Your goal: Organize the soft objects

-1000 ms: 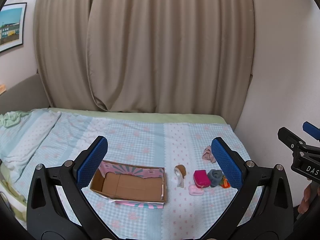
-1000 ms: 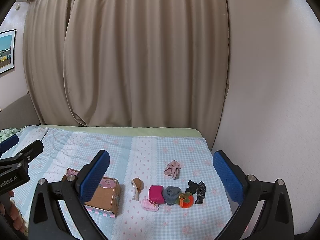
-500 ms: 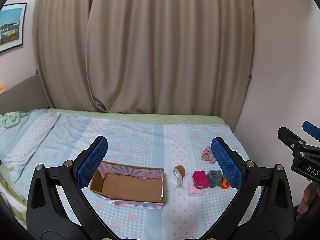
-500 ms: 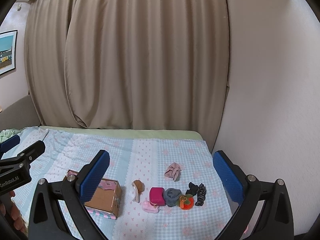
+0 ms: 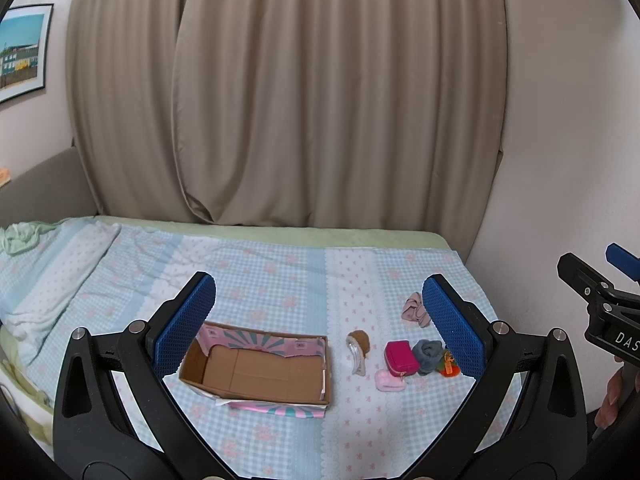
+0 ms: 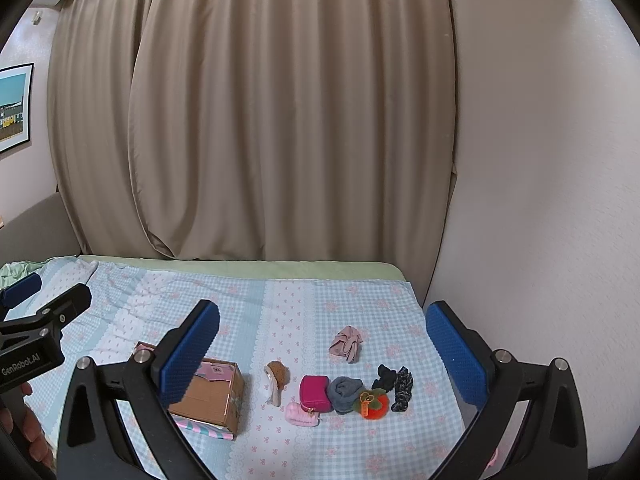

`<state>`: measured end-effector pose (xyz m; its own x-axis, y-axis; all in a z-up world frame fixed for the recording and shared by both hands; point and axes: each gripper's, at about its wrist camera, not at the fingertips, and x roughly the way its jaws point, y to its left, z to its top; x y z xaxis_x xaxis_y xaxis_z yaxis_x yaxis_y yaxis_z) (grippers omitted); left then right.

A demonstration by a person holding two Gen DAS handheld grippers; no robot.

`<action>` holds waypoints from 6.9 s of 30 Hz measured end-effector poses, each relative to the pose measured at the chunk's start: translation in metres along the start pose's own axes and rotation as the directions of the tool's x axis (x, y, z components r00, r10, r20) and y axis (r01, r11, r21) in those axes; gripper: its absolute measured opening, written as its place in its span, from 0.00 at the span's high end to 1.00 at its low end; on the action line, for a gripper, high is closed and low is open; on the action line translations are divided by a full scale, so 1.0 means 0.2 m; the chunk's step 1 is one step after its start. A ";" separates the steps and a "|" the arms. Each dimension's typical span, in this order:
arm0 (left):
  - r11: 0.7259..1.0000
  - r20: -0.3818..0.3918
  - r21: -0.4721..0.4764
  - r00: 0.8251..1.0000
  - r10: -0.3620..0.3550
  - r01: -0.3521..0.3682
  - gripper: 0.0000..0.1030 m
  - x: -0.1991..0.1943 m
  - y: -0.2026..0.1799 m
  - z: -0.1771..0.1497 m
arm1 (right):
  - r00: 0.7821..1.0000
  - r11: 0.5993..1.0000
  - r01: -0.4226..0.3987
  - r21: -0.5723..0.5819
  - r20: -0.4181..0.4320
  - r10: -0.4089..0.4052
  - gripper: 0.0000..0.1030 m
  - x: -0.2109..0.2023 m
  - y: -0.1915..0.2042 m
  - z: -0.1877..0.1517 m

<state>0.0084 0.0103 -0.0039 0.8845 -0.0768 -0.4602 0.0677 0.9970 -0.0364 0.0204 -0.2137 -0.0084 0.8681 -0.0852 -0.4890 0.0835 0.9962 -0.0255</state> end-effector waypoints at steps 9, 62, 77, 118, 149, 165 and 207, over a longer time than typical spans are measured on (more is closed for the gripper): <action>1.000 -0.012 -0.004 1.000 0.003 -0.003 0.01 0.01 0.01 0.00 | 1.000 1.000 -0.001 0.002 0.003 0.001 0.00 0.00 0.00 -0.01; 0.999 -0.728 -0.017 0.684 -0.042 0.044 0.24 2.54 -0.54 -1.23 | 0.637 0.858 -0.498 -0.126 -0.725 0.263 0.05 2.19 -0.37 -1.31; 0.997 -0.776 -0.064 0.626 -0.075 0.041 0.67 2.63 -0.46 -1.36 | 0.604 0.823 -0.554 -0.129 -0.742 0.290 0.50 2.21 -0.31 -1.29; 0.988 -0.507 -0.150 0.860 -0.056 -0.024 0.68 1.29 0.48 -0.46 | 0.797 0.908 -0.416 0.044 -0.464 0.387 0.51 1.18 0.59 -0.38; 0.990 -0.812 -0.078 0.569 -0.130 0.115 0.68 1.98 1.15 -1.15 | 0.560 0.975 -0.106 0.196 -0.798 0.222 0.51 1.90 1.36 -1.08; 0.982 -0.818 -0.003 0.564 -0.110 0.187 0.00 2.14 1.03 -1.17 | 0.539 0.964 -0.075 0.256 -0.803 0.255 0.00 2.05 1.28 -1.15; 0.989 -0.521 -0.045 0.842 -0.141 0.138 0.00 0.97 1.06 -0.52 | 0.883 0.993 -0.021 0.119 -0.464 0.074 0.00 0.71 0.93 -0.45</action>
<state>0.1469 0.2059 -0.1931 0.4947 -0.2061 -0.8442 0.1685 0.9758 -0.1395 0.1154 -0.0391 -0.1612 0.5456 0.0072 -0.8380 0.1227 0.9885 0.0884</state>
